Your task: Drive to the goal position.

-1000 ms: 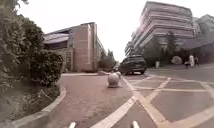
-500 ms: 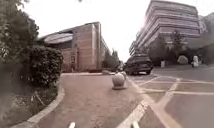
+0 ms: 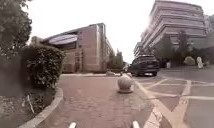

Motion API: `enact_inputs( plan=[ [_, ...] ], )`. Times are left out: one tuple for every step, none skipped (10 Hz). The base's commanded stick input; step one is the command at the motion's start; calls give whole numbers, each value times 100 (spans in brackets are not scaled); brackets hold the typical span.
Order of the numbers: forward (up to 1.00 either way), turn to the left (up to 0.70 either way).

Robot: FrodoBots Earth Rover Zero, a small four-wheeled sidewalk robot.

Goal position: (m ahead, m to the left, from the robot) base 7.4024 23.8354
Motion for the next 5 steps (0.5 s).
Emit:
enact_inputs(
  plan=[
    [70,14],
    [70,14],
    [70,14],
    [70,14],
    [70,14]
  ],
)
